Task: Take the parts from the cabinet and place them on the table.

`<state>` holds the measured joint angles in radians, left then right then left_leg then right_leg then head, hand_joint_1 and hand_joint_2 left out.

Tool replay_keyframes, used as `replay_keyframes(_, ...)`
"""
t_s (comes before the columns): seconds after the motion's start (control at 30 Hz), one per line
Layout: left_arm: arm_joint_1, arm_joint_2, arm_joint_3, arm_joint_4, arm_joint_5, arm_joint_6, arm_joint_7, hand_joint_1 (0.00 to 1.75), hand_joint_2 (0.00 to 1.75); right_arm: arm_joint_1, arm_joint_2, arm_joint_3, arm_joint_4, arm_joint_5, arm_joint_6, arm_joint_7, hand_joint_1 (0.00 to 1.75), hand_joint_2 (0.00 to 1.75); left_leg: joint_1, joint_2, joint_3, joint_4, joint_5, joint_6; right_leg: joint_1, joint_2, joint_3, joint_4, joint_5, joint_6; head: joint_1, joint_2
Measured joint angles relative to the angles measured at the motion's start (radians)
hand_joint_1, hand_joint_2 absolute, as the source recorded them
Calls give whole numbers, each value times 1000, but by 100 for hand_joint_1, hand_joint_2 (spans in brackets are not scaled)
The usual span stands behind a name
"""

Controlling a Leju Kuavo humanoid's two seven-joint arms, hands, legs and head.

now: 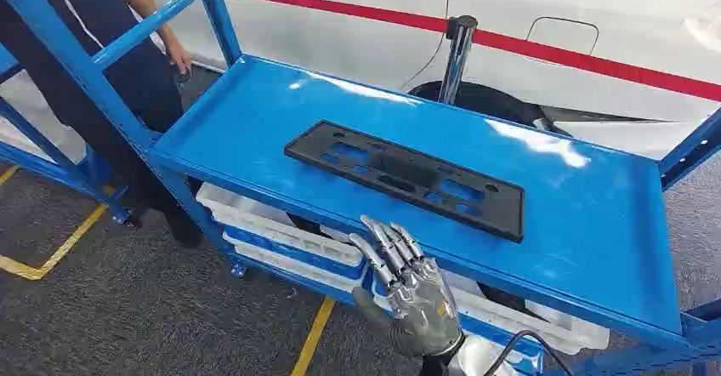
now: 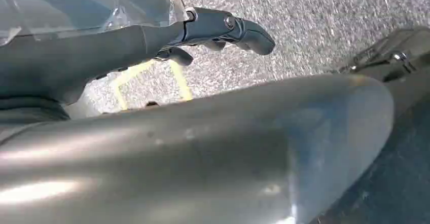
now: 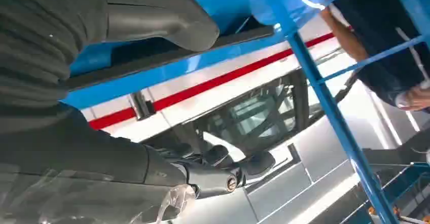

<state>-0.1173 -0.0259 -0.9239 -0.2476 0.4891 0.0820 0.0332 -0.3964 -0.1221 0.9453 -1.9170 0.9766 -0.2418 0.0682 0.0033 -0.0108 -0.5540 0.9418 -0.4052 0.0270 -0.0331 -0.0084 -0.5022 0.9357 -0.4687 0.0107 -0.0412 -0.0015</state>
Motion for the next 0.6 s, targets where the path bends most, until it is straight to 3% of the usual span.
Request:
replay_keyframes(0.1,0,0,-9,0,0,0,3,0,0,-7,9,9,26,26,-16,21,0,175,-1,0,-1,1,-1,1,-4,0,2,-6,2,51,0,0)
replay_keyframes(0.6,0,-1,-17,0,4,-6,16,0,0,-41,19,17,140,117,-40,107,0,175,14,1,2,-2,4,-6,13,0,2,-4,1,48,0,0)
